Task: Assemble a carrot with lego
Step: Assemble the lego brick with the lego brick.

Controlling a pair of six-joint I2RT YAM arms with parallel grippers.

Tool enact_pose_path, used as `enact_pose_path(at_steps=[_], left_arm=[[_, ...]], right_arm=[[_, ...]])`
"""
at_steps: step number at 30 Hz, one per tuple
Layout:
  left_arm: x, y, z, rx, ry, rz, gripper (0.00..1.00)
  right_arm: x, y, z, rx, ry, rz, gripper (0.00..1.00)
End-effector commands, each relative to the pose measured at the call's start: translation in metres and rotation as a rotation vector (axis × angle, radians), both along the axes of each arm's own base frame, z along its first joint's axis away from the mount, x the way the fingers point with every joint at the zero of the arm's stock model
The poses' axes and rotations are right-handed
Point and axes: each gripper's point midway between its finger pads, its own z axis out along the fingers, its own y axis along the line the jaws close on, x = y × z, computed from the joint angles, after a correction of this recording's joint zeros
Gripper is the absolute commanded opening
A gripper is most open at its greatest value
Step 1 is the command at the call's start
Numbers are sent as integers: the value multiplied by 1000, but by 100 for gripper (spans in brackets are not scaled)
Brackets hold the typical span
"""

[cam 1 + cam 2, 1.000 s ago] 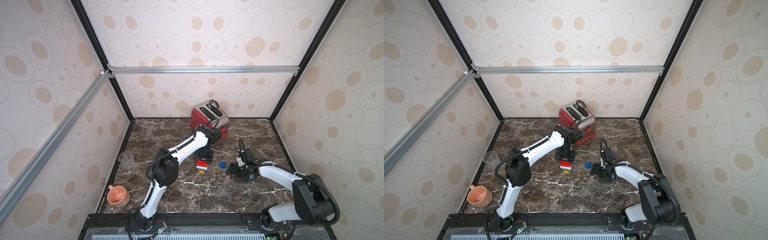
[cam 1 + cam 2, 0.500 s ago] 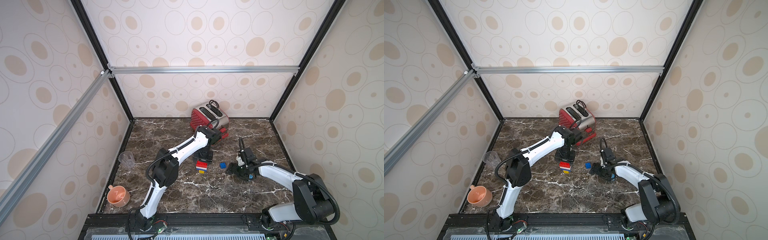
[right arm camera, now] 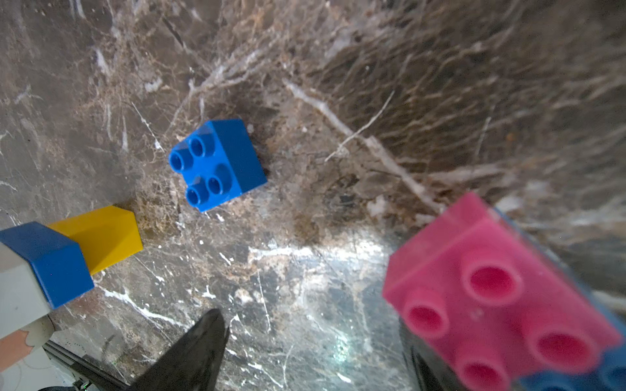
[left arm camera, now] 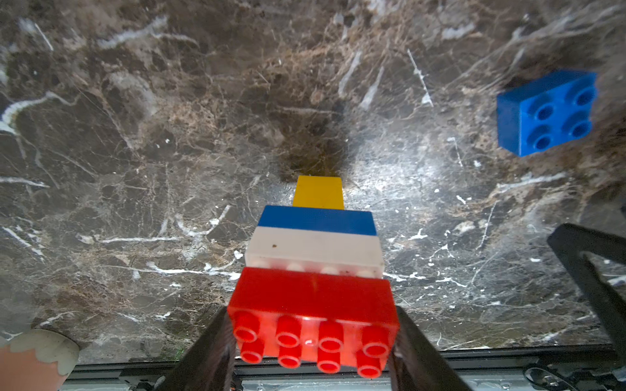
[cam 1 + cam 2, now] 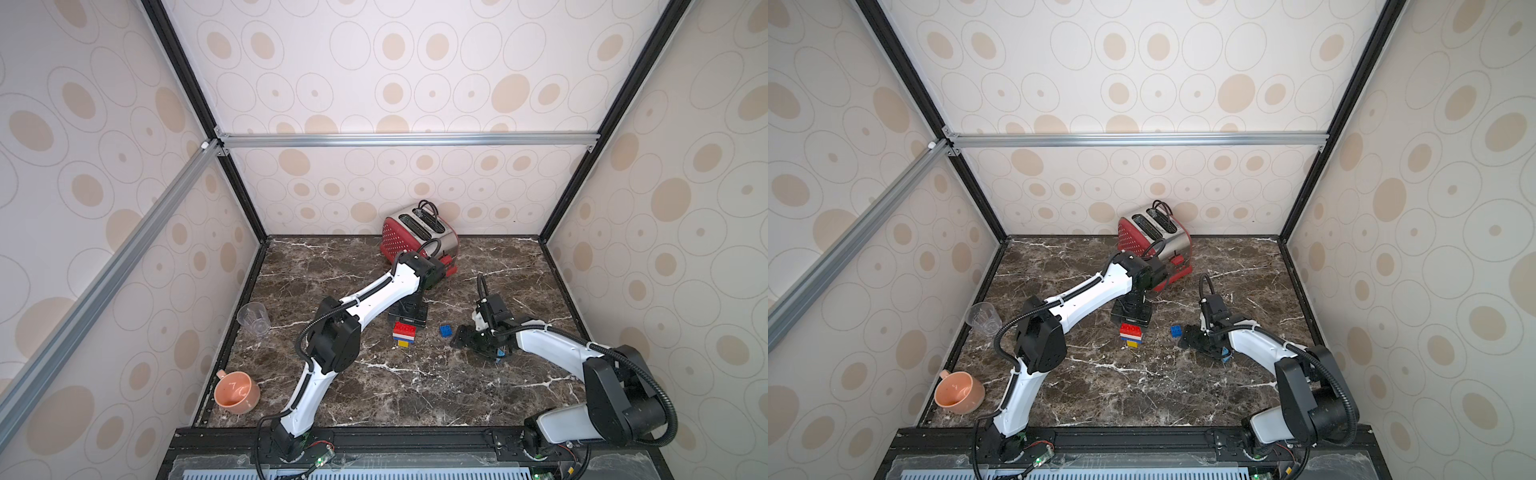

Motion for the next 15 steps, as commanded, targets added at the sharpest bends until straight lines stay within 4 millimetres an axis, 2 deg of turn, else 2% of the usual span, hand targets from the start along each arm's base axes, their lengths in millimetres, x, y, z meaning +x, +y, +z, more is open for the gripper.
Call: enact_pose_path(at_steps=[1,5,9,15], left_arm=[[-19,5,-24,83,102,-24,52],[-22,6,-34,105,119,-16,52],[-24,-6,-41,58,150,24,52],[-19,-8,-39,19,166,64,52]], right_arm=[[7,-1,5,10,-18,-16,84],[9,1,4,22,-24,-21,84],[12,4,7,34,-32,-23,84],[15,4,17,35,-50,-21,84]])
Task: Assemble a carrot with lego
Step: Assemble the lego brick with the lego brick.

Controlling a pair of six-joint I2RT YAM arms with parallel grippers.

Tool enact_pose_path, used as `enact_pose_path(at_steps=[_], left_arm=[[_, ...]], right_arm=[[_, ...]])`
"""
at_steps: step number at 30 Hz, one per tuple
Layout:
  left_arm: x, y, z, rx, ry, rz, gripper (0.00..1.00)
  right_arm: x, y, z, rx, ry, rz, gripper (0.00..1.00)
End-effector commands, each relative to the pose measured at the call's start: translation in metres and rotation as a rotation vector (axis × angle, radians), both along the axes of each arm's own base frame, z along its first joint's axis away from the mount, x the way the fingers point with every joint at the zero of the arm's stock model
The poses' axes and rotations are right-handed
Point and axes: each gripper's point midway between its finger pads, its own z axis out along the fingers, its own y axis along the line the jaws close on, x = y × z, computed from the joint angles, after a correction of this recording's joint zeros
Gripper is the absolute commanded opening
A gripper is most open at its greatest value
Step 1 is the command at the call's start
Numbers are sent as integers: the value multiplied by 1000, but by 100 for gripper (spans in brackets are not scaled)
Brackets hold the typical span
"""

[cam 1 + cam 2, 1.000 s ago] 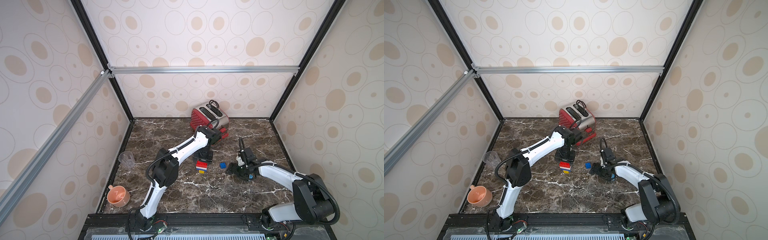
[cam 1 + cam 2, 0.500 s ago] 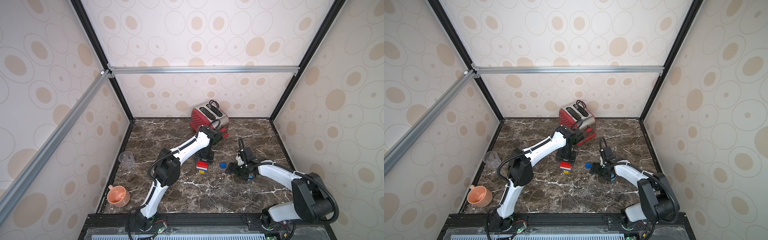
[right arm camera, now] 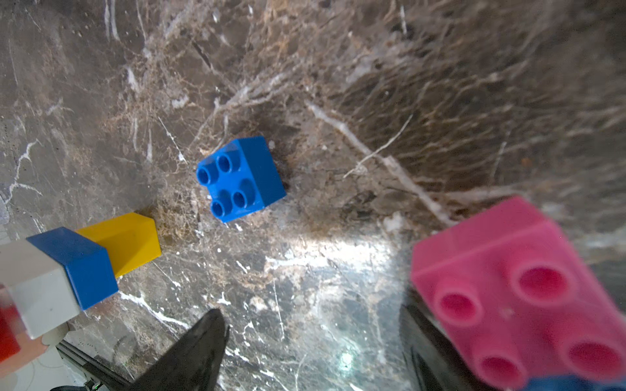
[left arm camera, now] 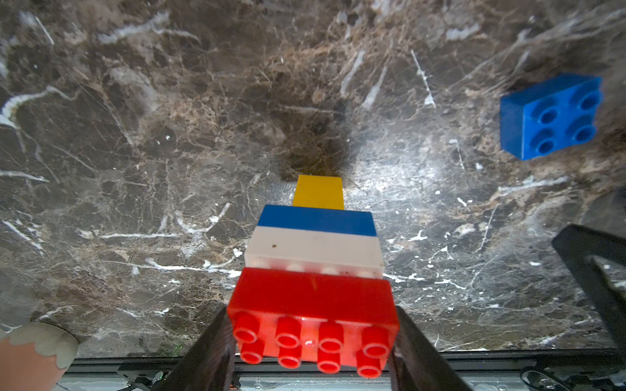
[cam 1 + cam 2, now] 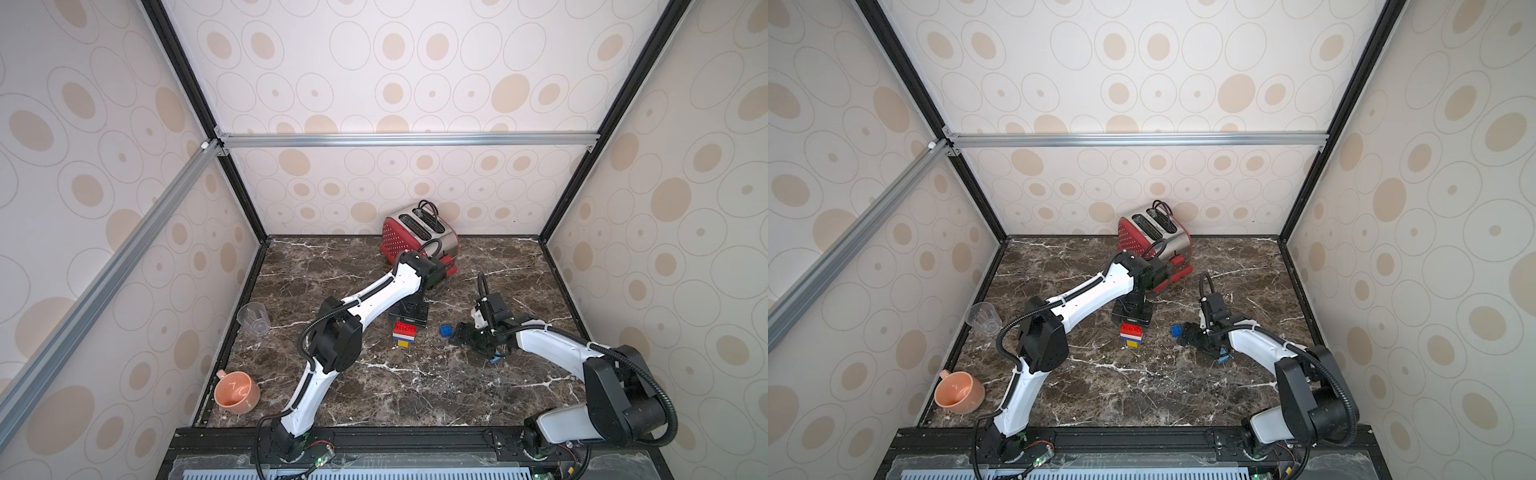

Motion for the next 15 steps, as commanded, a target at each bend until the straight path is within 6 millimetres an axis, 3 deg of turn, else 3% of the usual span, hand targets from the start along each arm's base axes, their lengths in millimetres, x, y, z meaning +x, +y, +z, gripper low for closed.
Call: enact_pose_path(at_steps=[1,5,15], left_arm=[[-15,-3,-36,26,150,42,53],[-9,3,-34,36,152,26,53],[-24,15,-45,138,157,-41,57]], right_arm=[[7,-1,12,12,-21,-19,84],[7,0,14,23,-25,-29,84],[4,-2,20,21,-33,-29,84]])
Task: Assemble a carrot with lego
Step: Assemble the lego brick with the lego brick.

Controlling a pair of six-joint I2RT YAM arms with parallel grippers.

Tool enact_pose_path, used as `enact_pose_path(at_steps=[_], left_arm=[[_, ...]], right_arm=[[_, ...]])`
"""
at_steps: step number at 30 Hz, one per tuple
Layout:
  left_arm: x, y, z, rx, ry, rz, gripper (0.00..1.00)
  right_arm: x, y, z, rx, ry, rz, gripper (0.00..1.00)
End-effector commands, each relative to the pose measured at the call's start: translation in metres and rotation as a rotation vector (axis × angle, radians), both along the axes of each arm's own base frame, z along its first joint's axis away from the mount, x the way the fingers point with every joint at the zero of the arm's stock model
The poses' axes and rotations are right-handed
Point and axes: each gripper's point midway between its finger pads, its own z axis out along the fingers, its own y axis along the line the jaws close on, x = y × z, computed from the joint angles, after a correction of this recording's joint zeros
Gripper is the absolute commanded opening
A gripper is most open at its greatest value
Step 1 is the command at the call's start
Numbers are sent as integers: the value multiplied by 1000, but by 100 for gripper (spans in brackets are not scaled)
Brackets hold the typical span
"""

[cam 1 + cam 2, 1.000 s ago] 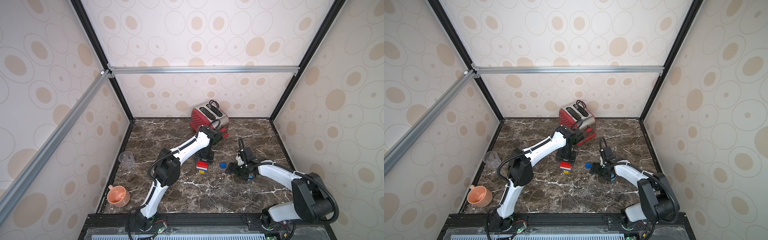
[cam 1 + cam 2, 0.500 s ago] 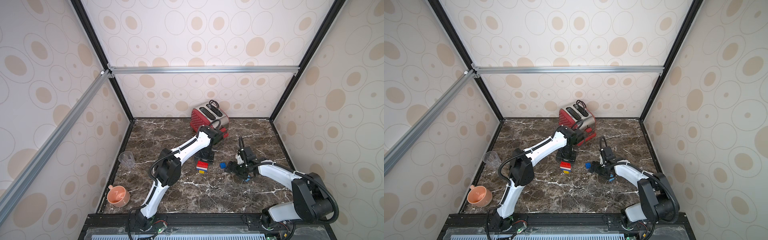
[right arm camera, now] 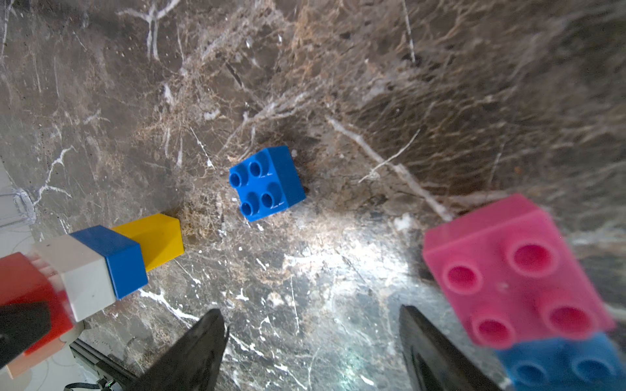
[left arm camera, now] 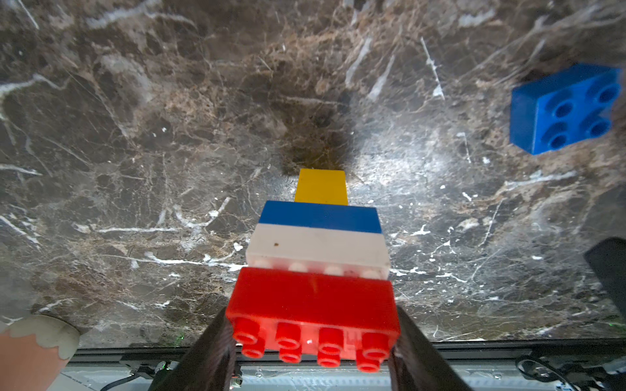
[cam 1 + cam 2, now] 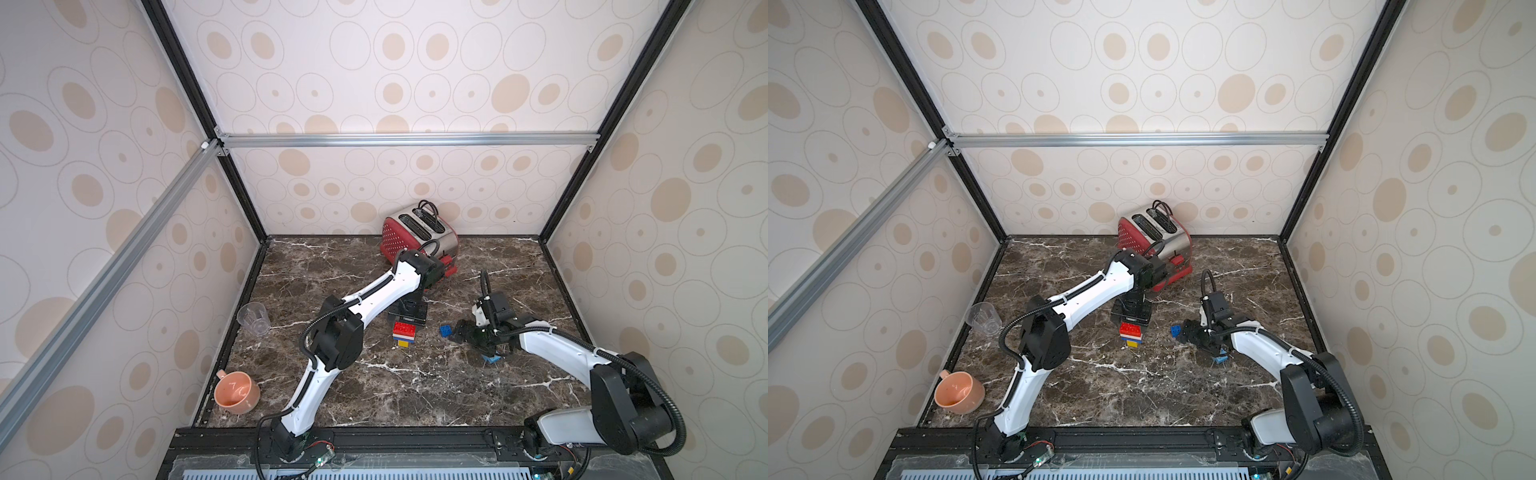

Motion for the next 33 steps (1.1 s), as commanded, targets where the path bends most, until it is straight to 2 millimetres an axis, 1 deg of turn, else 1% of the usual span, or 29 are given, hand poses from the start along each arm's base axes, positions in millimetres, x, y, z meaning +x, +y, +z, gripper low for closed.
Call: enact_pose_path(at_steps=[1,3,5,7,8,10,13,15,17,21,25,26,31,33], left_arm=[[-21,10,-43,107,119,-14,59],[-17,5,-40,81,91,-15,62],[-9,8,-35,97,58,-35,62],[-5,13,-33,128,48,-57,62],[-5,13,-33,132,49,-62,62],[-5,7,-35,104,58,-58,62],[-12,-4,-42,63,118,-48,62],[-14,-5,-48,61,148,-49,62],[-10,-3,-50,63,150,-48,62],[-4,1,-47,61,143,-53,62],[-8,-1,-50,38,171,-30,62],[-8,-2,-52,28,177,-23,62],[5,-13,-44,-22,149,12,62],[6,-18,-45,-54,156,32,62]], right_arm=[[2,-2,7,5,0,-17,84],[3,-2,9,7,-4,-16,84],[4,-2,12,8,-11,-16,84],[4,-2,13,8,-15,-16,84],[4,-2,13,8,-14,-17,84],[4,-2,13,9,-11,-15,84],[4,-1,15,15,-15,-18,84],[5,-1,17,15,-16,-18,84],[6,0,19,17,-21,-16,84],[6,0,21,18,-21,-16,84],[5,0,22,19,-22,-15,84],[5,0,23,18,-23,-16,84],[4,-1,25,18,-24,-14,84],[3,-1,26,18,-25,-14,84]])
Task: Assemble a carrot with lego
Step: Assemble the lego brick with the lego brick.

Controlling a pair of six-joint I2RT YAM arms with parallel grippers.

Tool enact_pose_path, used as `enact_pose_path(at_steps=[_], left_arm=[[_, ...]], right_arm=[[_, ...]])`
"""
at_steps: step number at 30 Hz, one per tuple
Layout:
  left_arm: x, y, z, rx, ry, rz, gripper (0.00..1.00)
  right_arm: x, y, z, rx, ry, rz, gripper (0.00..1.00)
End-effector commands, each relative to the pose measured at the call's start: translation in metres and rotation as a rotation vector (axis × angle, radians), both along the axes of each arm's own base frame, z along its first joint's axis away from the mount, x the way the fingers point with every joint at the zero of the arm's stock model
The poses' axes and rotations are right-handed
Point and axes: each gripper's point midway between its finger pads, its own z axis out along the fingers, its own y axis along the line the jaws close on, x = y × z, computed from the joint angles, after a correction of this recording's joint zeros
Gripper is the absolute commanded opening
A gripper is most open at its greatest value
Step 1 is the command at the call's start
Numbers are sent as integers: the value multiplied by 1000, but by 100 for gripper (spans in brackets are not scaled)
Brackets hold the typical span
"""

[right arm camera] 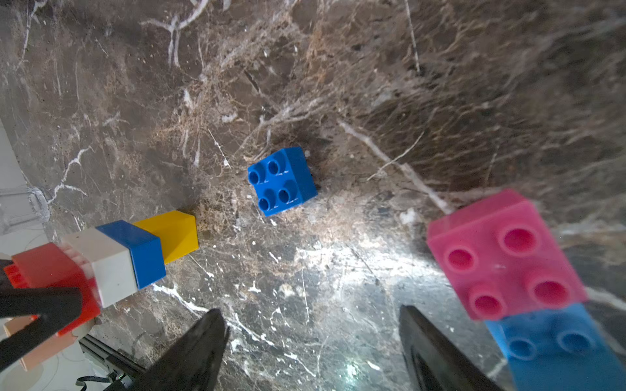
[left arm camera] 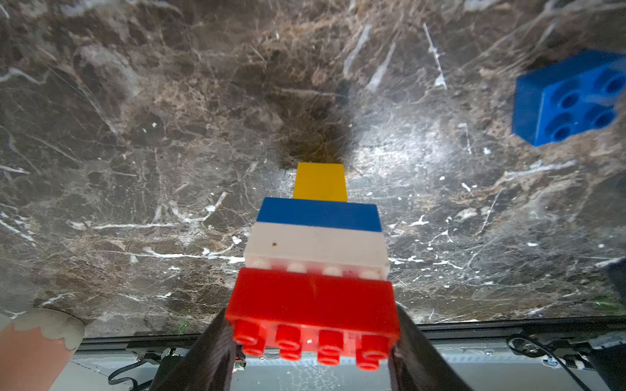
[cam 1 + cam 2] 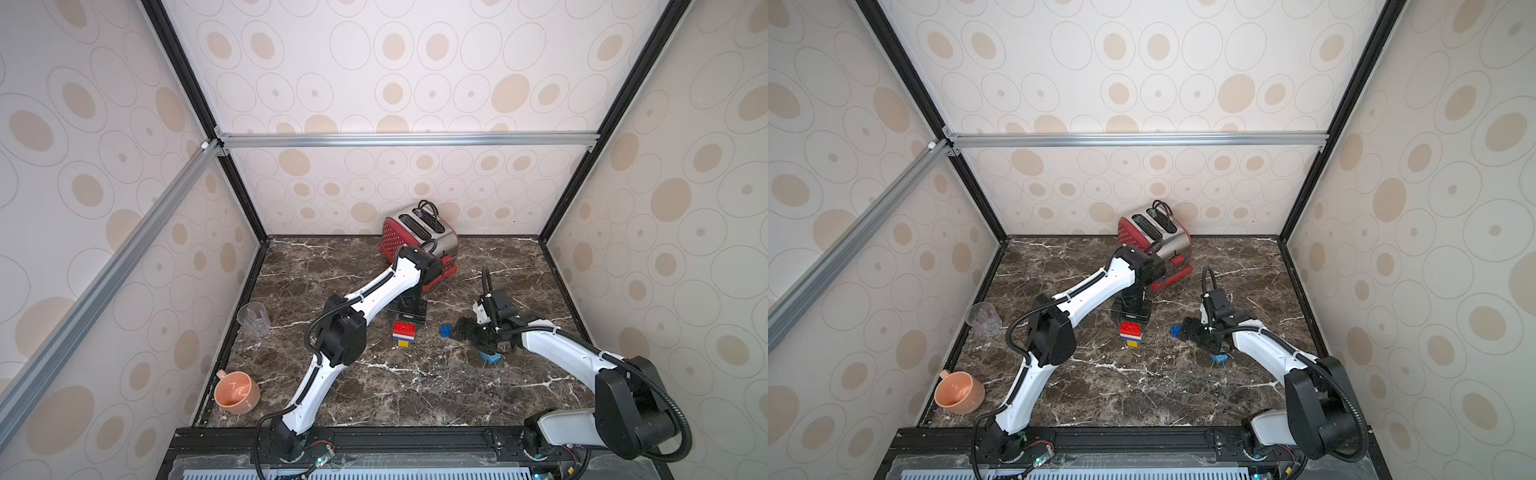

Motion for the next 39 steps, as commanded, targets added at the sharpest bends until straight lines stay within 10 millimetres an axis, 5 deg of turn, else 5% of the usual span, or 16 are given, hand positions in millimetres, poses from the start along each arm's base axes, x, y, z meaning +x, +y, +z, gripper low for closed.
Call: enact_pose_path(at_steps=[1,8,18,30,34,39], left_arm=[[3,-17,-47,-27,71,28,62],[9,13,-62,140,56,-58,62],[8,8,-60,117,43,-66,63],[20,1,-19,54,-88,-52,79],[25,0,-8,43,-124,-45,98],[31,-1,13,20,-188,-34,99]], right_arm=[[3,-2,14,11,-19,-13,84],[-1,-3,14,11,-19,-16,84],[-2,-4,16,10,-18,-15,84],[3,-5,23,4,-40,-22,84],[1,-5,24,2,-41,-23,84],[0,-16,21,-64,-44,-31,84]])
